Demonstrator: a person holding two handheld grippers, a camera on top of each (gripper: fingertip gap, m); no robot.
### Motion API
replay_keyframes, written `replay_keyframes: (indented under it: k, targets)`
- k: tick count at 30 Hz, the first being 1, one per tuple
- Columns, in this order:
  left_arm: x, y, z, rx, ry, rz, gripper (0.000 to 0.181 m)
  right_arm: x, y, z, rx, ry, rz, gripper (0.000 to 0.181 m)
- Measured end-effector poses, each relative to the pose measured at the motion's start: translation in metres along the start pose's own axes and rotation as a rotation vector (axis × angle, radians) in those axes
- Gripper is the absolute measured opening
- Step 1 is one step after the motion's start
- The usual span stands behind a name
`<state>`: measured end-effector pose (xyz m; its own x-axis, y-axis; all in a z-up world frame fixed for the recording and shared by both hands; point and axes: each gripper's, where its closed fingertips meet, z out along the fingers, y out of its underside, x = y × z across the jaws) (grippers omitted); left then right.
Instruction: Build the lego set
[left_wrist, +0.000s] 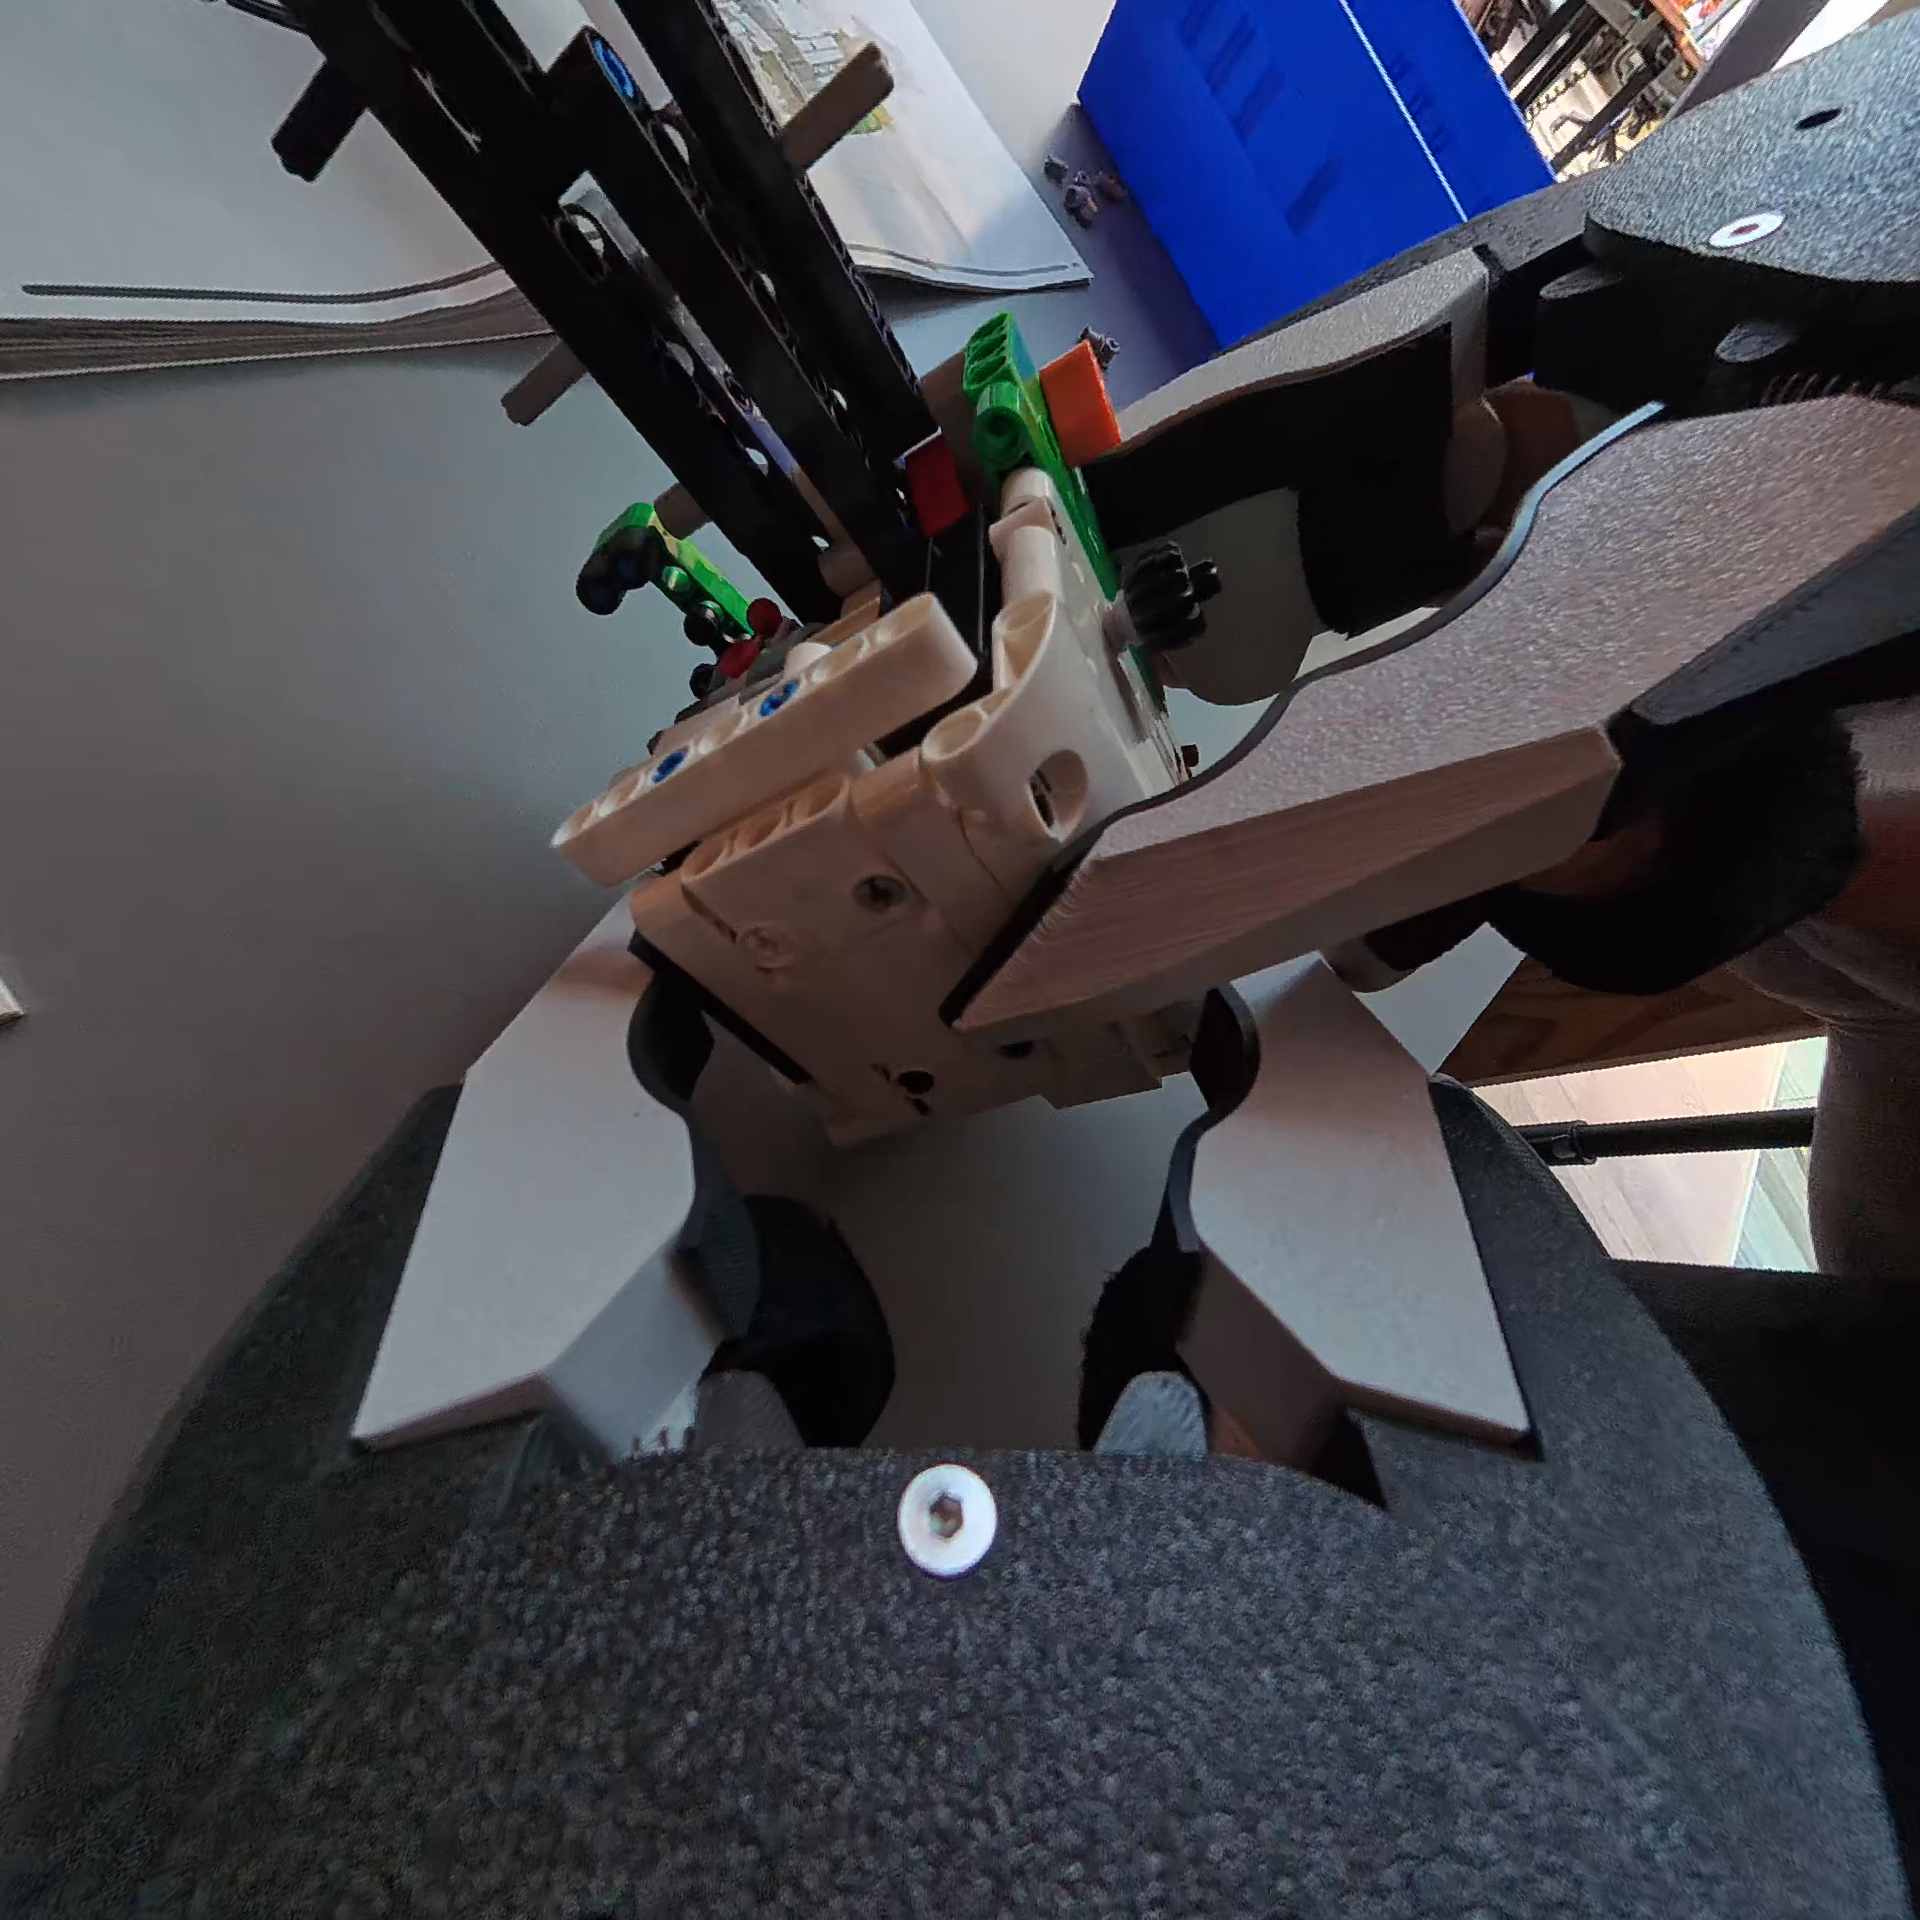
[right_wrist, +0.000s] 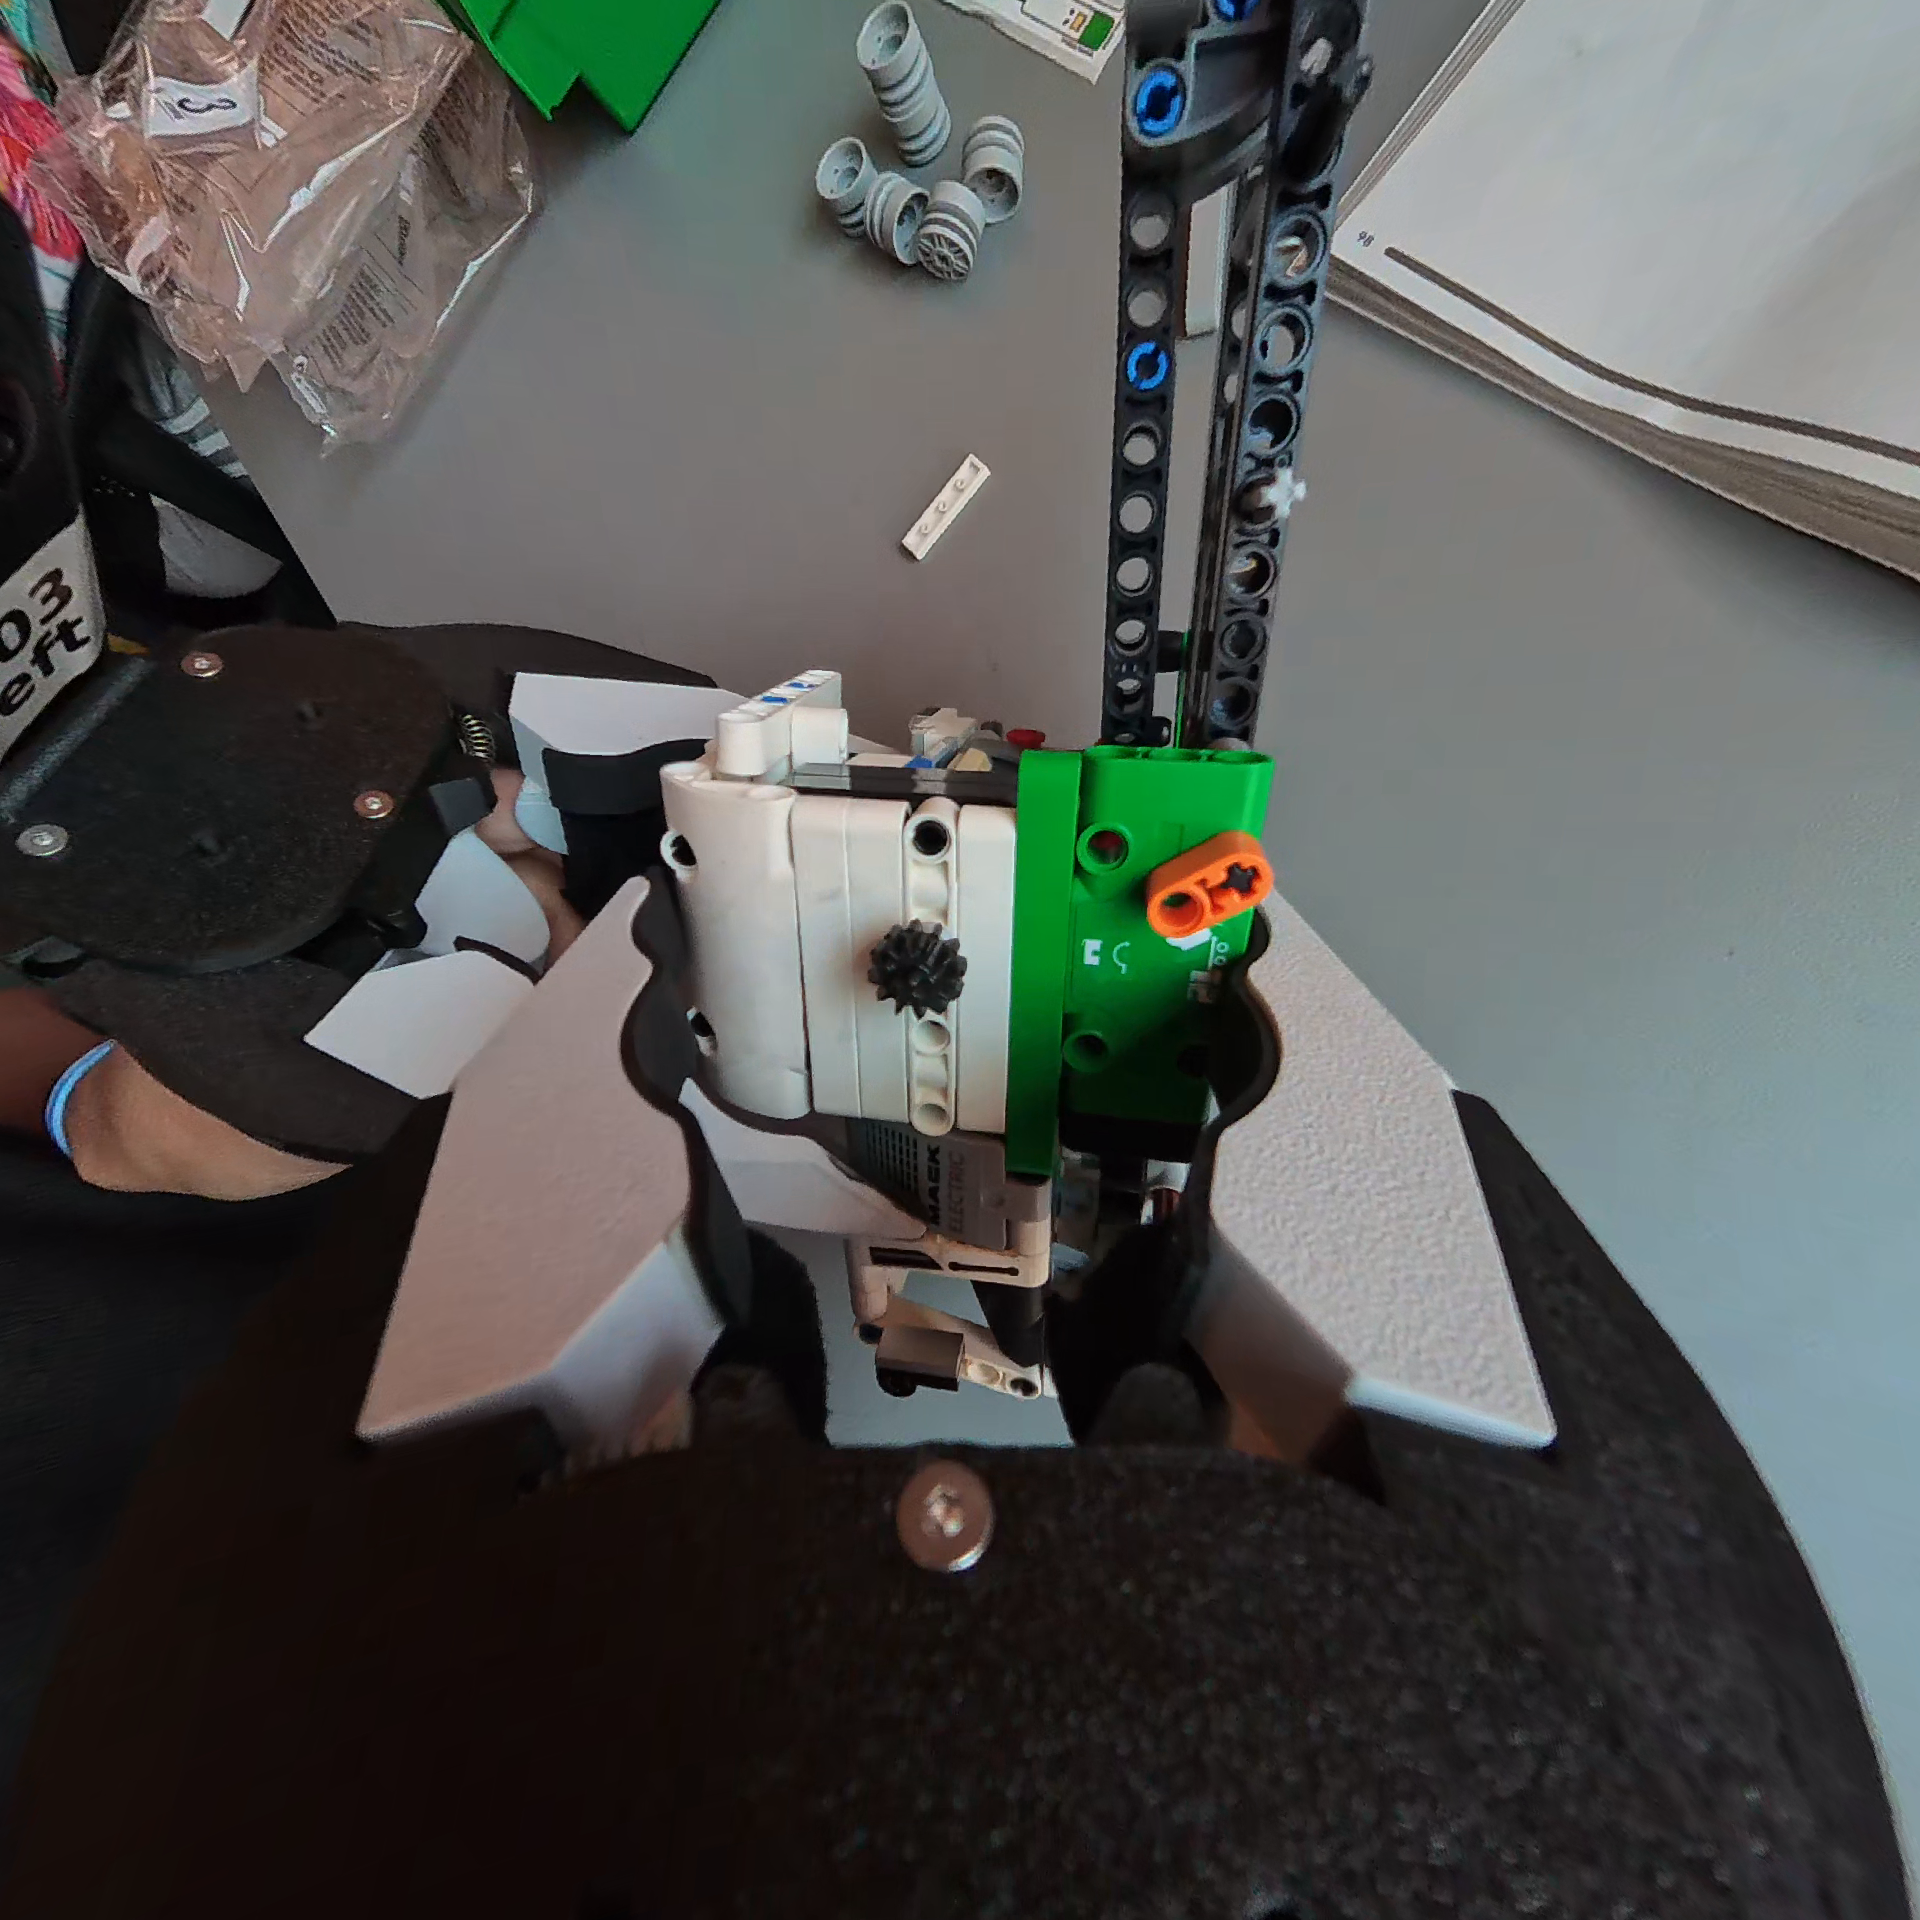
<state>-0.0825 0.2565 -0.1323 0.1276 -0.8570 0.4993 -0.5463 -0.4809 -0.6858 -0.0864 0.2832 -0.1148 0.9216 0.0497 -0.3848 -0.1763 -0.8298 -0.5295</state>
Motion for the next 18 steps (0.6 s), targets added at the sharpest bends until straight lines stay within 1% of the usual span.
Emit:
replay_keyframes:
  k: [1,5,7,9,12,13,14,18]
  targets:
    - [0.000,0.000,0.000,0.000,0.002,0.002,0.095,0.000,0.000,0.000,0.008,-0.004,-0.003,0.101]
    - [-0.002,-0.001,0.000,0.002,0.042,-0.004,0.093,0.002,-0.004,0.002,0.042,-0.006,-0.009,0.102]
    - [-0.002,0.000,0.001,0.000,0.063,-0.003,0.094,0.000,-0.005,0.002,0.045,-0.056,-0.010,0.103]
    - [-0.002,0.002,0.001,-0.012,0.108,-0.009,0.094,-0.008,-0.002,0.002,0.043,-0.160,0.020,0.119]
    - [0.004,0.010,0.004,-0.053,0.170,-0.038,0.093,-0.007,0.009,0.006,-0.001,-0.204,0.020,0.122]
    - [0.006,0.011,0.004,-0.050,0.169,-0.037,0.094,-0.002,0.011,0.006,-0.014,-0.185,0.012,0.111]
    - [0.008,0.011,0.005,-0.050,0.165,-0.027,0.094,0.002,0.013,0.007,-0.028,-0.161,-0.023,0.106]
    - [0.012,0.009,0.007,-0.063,0.153,0.008,0.095,0.004,0.015,0.002,-0.041,-0.189,-0.001,0.106]
